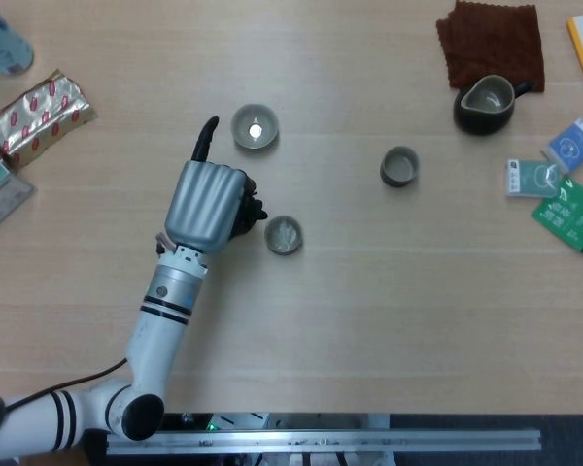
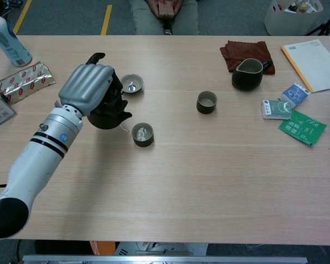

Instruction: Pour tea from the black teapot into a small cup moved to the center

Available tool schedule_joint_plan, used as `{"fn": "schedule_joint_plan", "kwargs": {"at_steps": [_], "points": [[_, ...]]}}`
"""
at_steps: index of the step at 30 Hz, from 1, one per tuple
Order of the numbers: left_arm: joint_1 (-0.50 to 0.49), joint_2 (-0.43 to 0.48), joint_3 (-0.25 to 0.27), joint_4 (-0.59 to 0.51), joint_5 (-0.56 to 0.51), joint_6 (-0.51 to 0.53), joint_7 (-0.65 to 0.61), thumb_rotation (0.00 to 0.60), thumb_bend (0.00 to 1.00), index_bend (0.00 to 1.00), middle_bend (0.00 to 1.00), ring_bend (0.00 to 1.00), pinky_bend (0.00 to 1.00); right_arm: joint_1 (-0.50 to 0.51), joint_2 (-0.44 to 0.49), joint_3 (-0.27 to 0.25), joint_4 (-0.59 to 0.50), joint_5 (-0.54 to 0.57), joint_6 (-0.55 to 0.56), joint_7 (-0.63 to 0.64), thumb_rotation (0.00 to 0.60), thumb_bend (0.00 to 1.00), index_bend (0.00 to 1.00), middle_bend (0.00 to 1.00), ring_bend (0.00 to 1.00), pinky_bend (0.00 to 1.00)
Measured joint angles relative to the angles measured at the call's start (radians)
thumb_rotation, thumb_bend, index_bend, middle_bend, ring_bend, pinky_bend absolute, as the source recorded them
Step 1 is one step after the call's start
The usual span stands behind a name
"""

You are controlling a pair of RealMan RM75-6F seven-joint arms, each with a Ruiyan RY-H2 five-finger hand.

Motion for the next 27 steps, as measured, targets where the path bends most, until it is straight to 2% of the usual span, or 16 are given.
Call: {"fn": "schedule_joint_plan", "kwargs": {"at_steps": [5,11,27], "points": [[0.026,0.061,-0.008,-0.026,-0.009,-0.004,-0.120,0.600,0.33,0.90,0.94,0.76,0.05,-0.001,-0.001,-0.003,0.000,-0.006,-0.001,0.019,0.600,0.20,0.18,0.16,0.00,0.07],[0.060,0.096,0.010,-0.011,-0.003,-0.001,-0.237,0.600,0.33,0.89,0.92,0.74,0.05,-0.005,-0.010,-0.007,0.020,-0.002,-0.005,0.049,0.600,0.20,0.18,0.16,0.00,0.07],[0.093,0.074,0.050,0.134,0.008,-0.016,-0.343,0.600,0.33,0.84,0.87,0.69,0.05,-0.012,-0.018,-0.012,0.041,0.011,-0.017,0.073,0.600,0.20,0.18,0.16,0.00,0.07]]}}
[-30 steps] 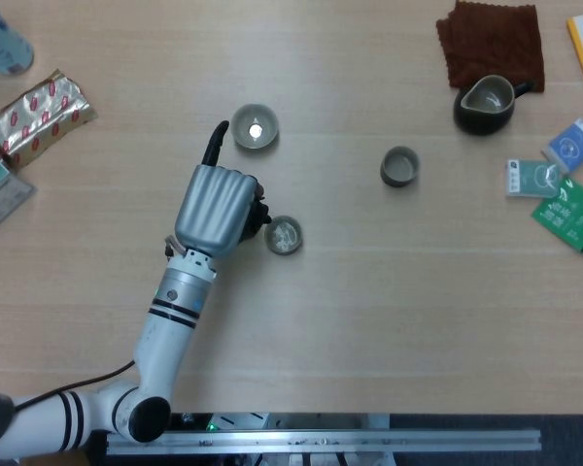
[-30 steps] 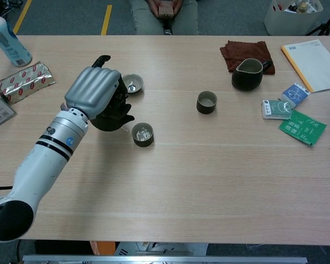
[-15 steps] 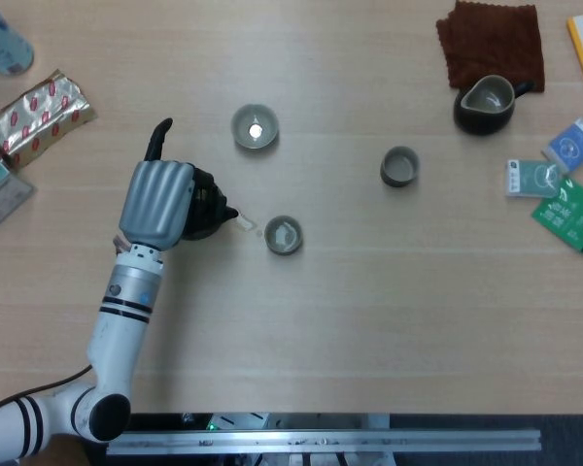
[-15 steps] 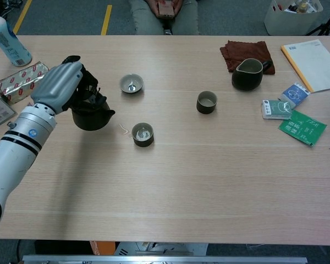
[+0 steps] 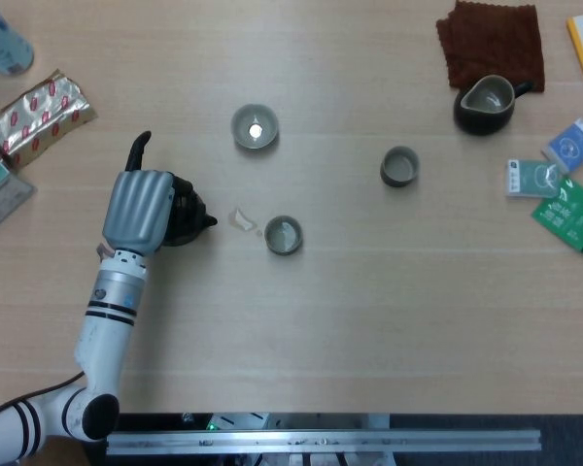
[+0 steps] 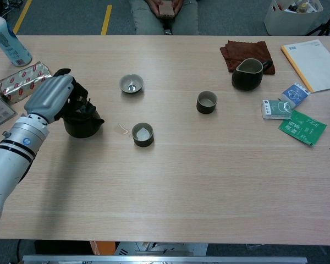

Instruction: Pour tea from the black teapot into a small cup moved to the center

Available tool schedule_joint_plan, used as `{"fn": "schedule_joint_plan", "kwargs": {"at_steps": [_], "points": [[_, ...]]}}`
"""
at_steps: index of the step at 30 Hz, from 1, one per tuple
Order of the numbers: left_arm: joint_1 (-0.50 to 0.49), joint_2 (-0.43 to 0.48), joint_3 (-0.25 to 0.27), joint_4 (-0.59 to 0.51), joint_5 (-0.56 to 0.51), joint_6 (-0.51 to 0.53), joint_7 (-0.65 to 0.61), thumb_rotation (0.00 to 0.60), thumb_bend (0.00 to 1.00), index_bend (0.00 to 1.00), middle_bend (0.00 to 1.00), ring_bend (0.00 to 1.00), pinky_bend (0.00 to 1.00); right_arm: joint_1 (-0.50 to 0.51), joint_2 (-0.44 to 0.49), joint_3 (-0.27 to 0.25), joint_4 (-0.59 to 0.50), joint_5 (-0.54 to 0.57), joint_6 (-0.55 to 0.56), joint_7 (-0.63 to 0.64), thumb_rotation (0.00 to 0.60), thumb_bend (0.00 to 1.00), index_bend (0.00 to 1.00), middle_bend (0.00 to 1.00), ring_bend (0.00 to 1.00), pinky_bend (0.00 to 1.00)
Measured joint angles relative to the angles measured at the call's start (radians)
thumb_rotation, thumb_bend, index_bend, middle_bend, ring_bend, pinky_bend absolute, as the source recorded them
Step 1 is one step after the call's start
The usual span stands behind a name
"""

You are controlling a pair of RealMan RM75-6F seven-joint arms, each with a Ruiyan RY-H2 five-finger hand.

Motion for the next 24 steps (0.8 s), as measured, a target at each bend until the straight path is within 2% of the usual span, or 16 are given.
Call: {"fn": "schedule_joint_plan", "kwargs": {"at_steps": [18,24], "points": [[0.014,-0.027,0.001,0.070,-0.029,-0.041,-0.047,0.600,0.33,0.80,0.83,0.66,0.05,-0.004,-0.002,-0.004,0.005,-0.003,0.000,0.004,0.600,0.20,0.18,0.16,0.00,0.07],[0.017,-0.024,0.000,0.065,-0.037,-0.051,-0.052,0.600,0.33,0.74,0.75,0.59,0.05,-0.007,0.001,-0.004,0.004,-0.004,0.005,0.005,0.600,0.20,0.18,0.16,0.00,0.07]]}}
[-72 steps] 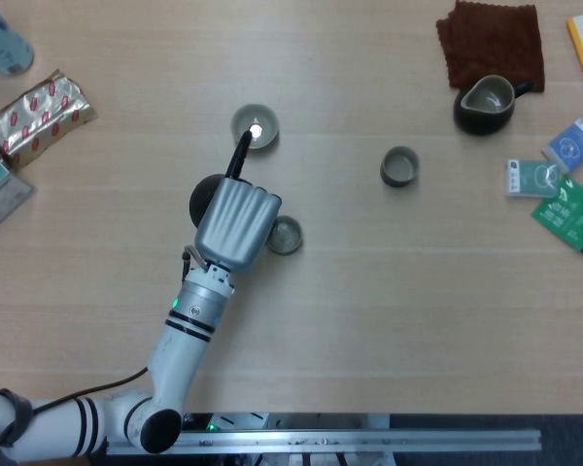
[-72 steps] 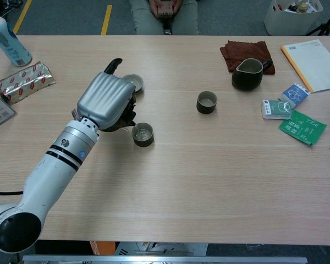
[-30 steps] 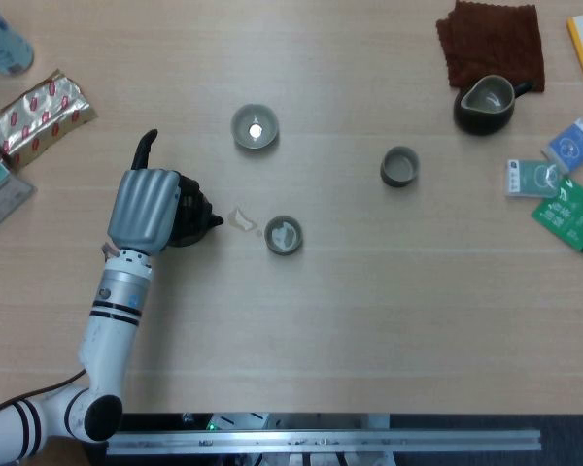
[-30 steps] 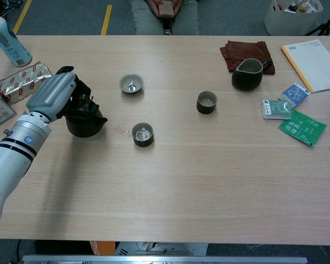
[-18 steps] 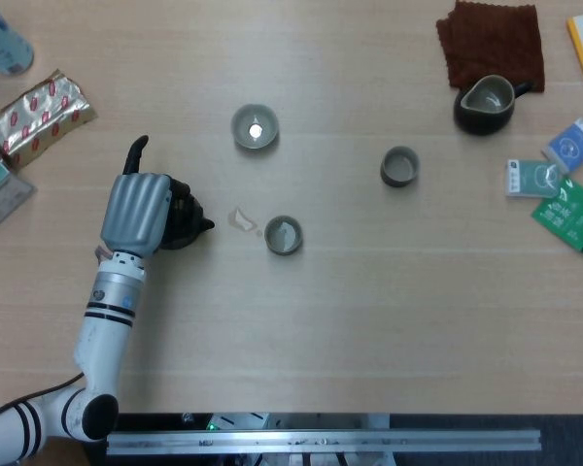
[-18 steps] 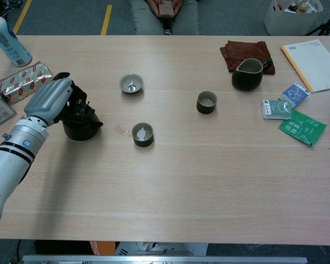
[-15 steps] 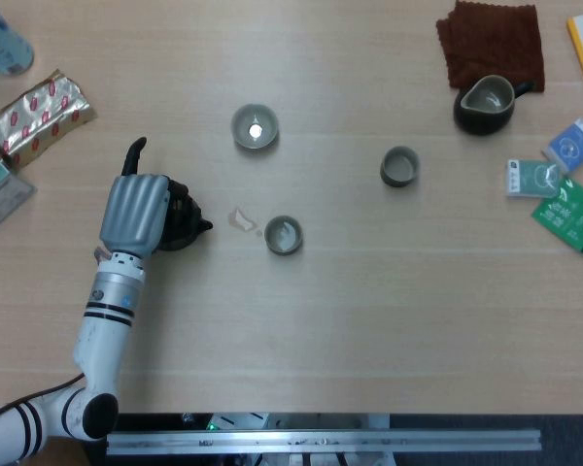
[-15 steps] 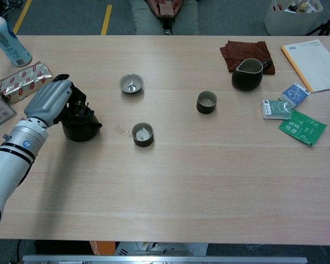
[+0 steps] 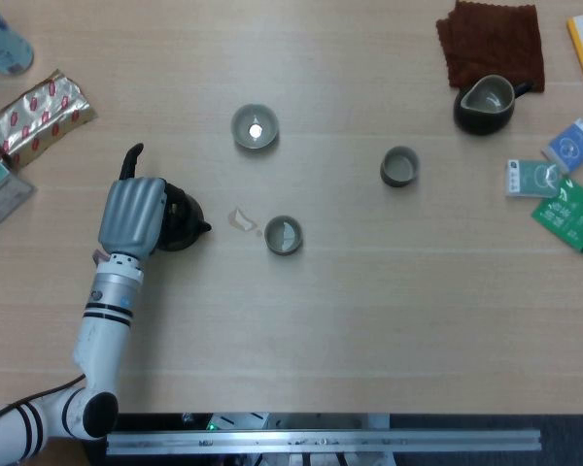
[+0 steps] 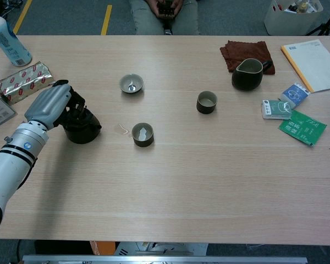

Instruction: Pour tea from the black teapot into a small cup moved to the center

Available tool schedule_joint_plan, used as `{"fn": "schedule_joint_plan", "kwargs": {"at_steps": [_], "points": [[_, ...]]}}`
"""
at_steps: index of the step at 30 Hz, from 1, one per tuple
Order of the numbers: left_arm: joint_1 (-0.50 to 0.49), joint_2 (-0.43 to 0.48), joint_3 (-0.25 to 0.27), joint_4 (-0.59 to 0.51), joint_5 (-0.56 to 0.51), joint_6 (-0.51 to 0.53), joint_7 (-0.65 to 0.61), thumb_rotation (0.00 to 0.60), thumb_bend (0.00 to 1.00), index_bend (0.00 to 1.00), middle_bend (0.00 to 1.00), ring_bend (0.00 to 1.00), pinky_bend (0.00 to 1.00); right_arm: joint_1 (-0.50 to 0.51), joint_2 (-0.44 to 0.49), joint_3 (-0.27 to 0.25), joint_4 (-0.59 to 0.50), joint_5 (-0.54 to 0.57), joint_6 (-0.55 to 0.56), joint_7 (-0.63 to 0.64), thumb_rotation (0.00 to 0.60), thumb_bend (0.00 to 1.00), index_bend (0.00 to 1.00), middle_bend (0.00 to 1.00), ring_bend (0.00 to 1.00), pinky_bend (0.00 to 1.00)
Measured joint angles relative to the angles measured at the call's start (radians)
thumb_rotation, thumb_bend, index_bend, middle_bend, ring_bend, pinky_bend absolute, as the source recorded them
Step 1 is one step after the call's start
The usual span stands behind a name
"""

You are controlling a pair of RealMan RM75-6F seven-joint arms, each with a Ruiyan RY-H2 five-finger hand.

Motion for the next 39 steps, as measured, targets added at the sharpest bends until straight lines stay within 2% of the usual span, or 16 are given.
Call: {"fn": "schedule_joint_plan", "kwargs": {"at_steps": [8,19,25,36,39], "points": [[0.005,0.021,-0.010,-0.030,-0.018,-0.013,-0.011,0.600,0.33,0.61,0.60,0.44,0.05,-0.002,-0.001,0.001,0.002,0.002,0.001,0.003,0.600,0.20,0.18,0.16,0.00,0.07],[0.006,0.054,-0.024,-0.088,-0.045,-0.030,-0.011,0.583,0.33,0.49,0.54,0.38,0.05,-0.002,-0.002,0.004,0.006,0.002,0.002,0.010,0.600,0.20,0.18,0.16,0.00,0.07],[0.006,0.070,-0.025,-0.115,-0.062,-0.040,-0.006,0.536,0.33,0.40,0.46,0.32,0.05,-0.004,-0.004,0.003,0.009,0.003,0.003,0.015,0.600,0.20,0.18,0.16,0.00,0.07],[0.003,0.096,-0.024,-0.156,-0.098,-0.065,0.009,0.501,0.33,0.37,0.40,0.26,0.05,-0.004,-0.005,0.004,0.014,0.000,0.004,0.022,0.600,0.20,0.18,0.16,0.00,0.07],[0.001,0.100,-0.023,-0.163,-0.104,-0.070,0.013,0.476,0.33,0.35,0.38,0.24,0.05,-0.004,-0.006,0.005,0.016,0.002,0.003,0.023,0.600,0.20,0.18,0.16,0.00,0.07]]}}
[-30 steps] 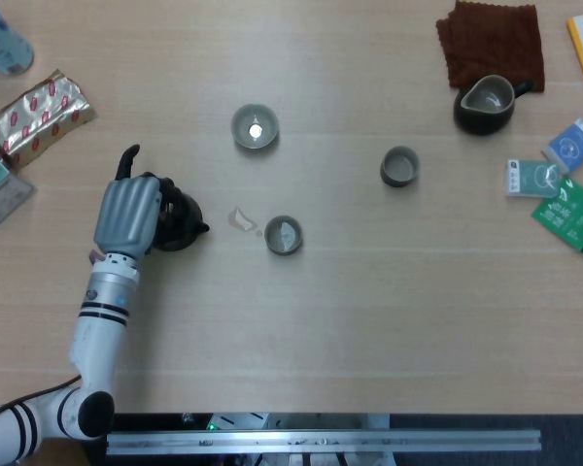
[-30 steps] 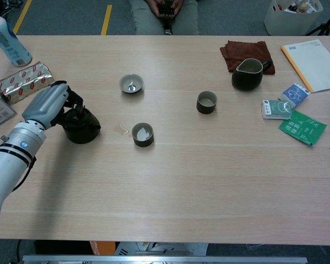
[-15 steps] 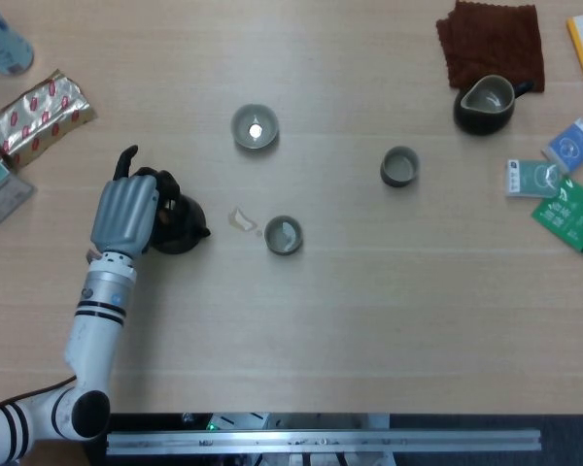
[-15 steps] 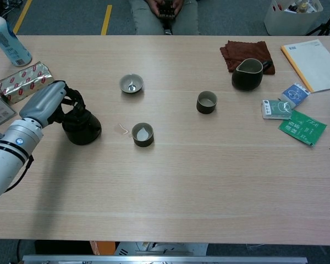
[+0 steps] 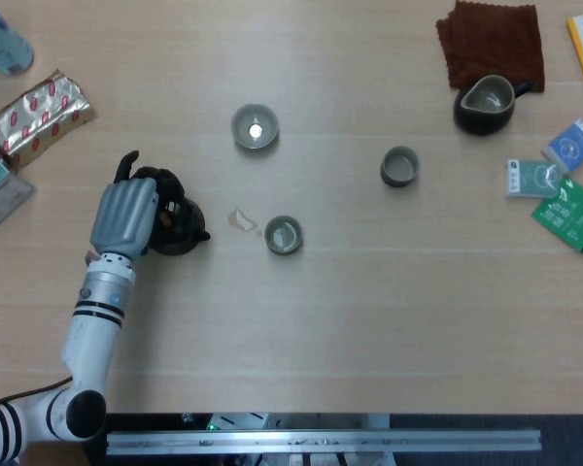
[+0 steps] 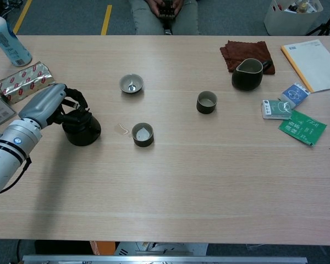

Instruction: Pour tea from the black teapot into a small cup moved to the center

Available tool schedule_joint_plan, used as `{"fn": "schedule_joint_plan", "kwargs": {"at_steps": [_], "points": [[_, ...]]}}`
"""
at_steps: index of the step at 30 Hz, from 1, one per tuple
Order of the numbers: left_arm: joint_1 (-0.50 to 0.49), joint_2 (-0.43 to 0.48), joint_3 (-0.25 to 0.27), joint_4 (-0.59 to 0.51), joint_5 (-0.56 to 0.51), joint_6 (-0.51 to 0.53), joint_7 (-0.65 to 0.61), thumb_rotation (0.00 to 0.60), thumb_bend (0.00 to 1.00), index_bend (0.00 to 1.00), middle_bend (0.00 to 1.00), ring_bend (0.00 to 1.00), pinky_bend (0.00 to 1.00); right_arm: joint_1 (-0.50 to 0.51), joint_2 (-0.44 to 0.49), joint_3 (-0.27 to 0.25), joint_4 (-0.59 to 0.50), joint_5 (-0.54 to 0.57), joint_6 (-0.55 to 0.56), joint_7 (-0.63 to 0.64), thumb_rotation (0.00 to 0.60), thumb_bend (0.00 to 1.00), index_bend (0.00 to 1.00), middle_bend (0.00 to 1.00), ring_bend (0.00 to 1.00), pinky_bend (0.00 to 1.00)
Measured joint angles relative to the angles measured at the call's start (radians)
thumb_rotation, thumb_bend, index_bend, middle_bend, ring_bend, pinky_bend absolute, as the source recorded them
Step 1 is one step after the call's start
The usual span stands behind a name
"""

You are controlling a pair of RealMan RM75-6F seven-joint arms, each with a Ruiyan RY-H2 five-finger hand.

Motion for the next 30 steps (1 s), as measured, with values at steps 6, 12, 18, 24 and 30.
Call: {"fn": "schedule_joint_plan", "kwargs": {"at_steps": [6,12,18,24,30], "points": [[-0.003,0.013,0.003,-0.025,-0.002,-0.003,0.005,0.378,0.33,0.30,0.34,0.21,0.05,-0.001,0.001,0.002,0.000,0.000,0.003,0.002,0.600,0.20,0.18,0.16,0.00,0.07],[-0.006,0.031,0.007,-0.057,0.004,-0.005,0.005,0.362,0.33,0.22,0.27,0.15,0.05,-0.005,0.003,0.003,0.001,0.000,0.010,0.009,0.600,0.20,0.18,0.16,0.00,0.07],[-0.004,0.064,0.019,-0.101,0.053,0.011,-0.005,0.366,0.33,0.21,0.24,0.13,0.05,-0.015,0.010,0.005,0.003,-0.001,0.028,0.031,0.600,0.20,0.18,0.16,0.00,0.07],[0.011,0.123,0.048,-0.142,0.156,0.070,0.000,0.581,0.33,0.21,0.24,0.13,0.05,-0.034,0.012,0.002,0.007,-0.006,0.053,0.065,0.600,0.20,0.18,0.16,0.00,0.07],[0.047,0.199,0.088,-0.164,0.271,0.162,-0.003,0.600,0.33,0.21,0.24,0.13,0.05,-0.076,0.002,-0.005,0.026,-0.011,0.110,0.117,0.600,0.20,0.18,0.16,0.00,0.07]]}}
